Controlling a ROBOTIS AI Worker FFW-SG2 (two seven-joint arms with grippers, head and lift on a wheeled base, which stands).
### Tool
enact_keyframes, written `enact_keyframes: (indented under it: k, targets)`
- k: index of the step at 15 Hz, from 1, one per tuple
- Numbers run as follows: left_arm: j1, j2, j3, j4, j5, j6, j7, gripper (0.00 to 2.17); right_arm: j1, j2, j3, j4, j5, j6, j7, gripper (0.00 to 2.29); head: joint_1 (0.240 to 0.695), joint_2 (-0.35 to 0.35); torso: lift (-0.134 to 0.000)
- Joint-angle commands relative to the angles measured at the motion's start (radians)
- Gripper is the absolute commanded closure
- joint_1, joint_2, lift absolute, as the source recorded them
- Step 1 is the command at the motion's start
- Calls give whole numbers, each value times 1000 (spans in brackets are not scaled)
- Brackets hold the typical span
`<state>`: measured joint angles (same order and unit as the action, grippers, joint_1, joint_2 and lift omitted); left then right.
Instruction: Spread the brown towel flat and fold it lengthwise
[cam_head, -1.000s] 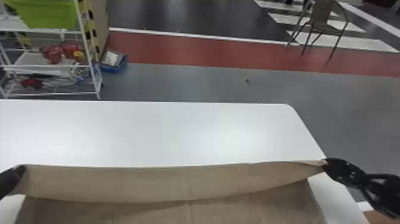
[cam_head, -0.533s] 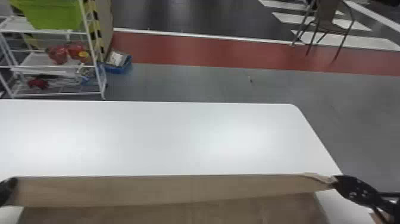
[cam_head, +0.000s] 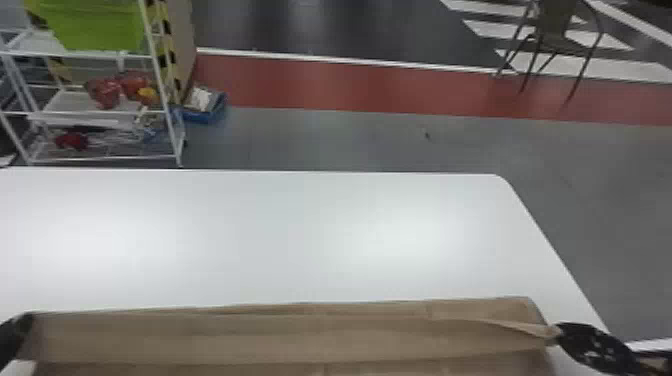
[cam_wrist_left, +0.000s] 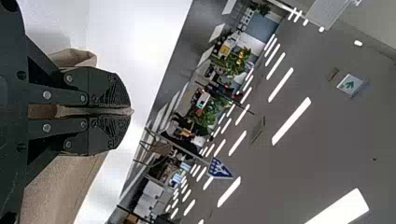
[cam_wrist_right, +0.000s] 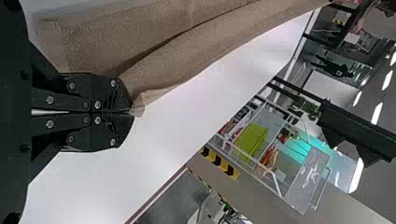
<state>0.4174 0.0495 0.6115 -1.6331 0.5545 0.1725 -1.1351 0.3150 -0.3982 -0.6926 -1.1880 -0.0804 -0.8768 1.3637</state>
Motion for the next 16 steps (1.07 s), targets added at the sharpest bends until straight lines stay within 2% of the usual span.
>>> enact_keyframes:
  k: [1, 2, 9, 11, 12, 13, 14, 16]
  targets:
    - [9, -5, 8, 9, 13, -7, -9, 721, 4, 1, 22, 22, 16, -32, 3, 1399, 695, -159, -123]
    - [12, -3, 13, 9, 13, -4, -14, 620, 4, -4, 28, 30, 19, -38, 3, 1399, 695, -151, -123]
    - [9, 9, 93, 13, 51, 11, -20, 566, 36, -14, 19, 41, 8, -99, 3, 1399, 695, -90, -123]
    - [17, 4, 100, -21, 81, 72, -22, 566, 56, -13, 7, 39, -7, -133, 3, 1065, 695, -76, -123]
    - [27, -3, 96, -56, 77, 106, -17, 566, 72, -13, -1, 33, -27, -158, 3, 1065, 695, -71, -123]
    - [35, -5, 88, -74, 73, 112, -11, 566, 82, -13, -11, 33, -44, -204, 3, 896, 695, -74, -123]
    - [37, -5, 80, -82, 70, 112, -2, 566, 87, -13, -30, 38, -67, -244, 3, 613, 695, -82, -123]
    - [37, -5, 70, -102, 67, 121, 9, 566, 87, -30, -62, 48, -65, -244, 3, 495, 695, -117, -123]
